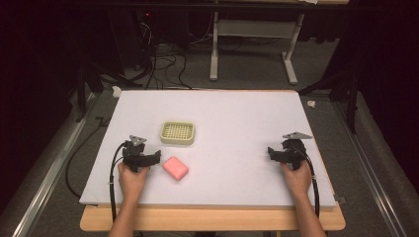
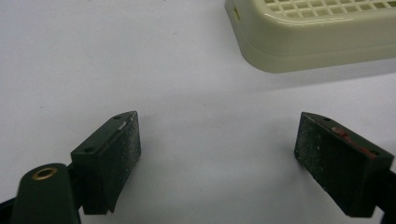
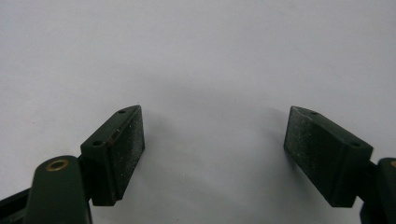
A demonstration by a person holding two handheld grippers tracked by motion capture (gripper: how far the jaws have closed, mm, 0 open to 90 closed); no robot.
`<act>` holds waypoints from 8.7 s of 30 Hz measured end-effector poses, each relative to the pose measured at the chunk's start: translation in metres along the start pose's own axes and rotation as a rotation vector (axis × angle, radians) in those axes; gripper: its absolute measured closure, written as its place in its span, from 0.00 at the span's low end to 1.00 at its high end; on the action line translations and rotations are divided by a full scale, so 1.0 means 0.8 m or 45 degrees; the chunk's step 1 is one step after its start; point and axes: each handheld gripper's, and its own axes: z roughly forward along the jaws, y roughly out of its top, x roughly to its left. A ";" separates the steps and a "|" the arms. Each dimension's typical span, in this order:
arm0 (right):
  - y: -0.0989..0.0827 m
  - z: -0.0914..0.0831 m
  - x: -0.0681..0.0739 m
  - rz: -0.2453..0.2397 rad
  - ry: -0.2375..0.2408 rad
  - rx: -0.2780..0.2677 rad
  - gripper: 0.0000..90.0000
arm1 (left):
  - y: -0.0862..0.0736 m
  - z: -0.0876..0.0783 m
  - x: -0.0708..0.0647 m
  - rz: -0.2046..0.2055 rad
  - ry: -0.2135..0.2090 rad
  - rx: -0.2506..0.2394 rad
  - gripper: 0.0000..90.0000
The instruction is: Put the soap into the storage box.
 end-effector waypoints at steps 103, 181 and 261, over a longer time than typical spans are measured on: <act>0.000 0.000 0.000 0.002 0.001 0.003 0.23 | 0.000 -0.064 -0.059 0.154 -0.367 -0.103 0.10; 0.000 0.000 0.000 0.001 -0.001 0.000 0.23 | -0.014 -0.025 -0.105 0.343 -0.360 0.076 0.15; 0.000 0.000 0.000 0.001 -0.001 0.000 0.23 | 0.052 -0.061 -0.098 0.187 -0.405 -0.028 0.15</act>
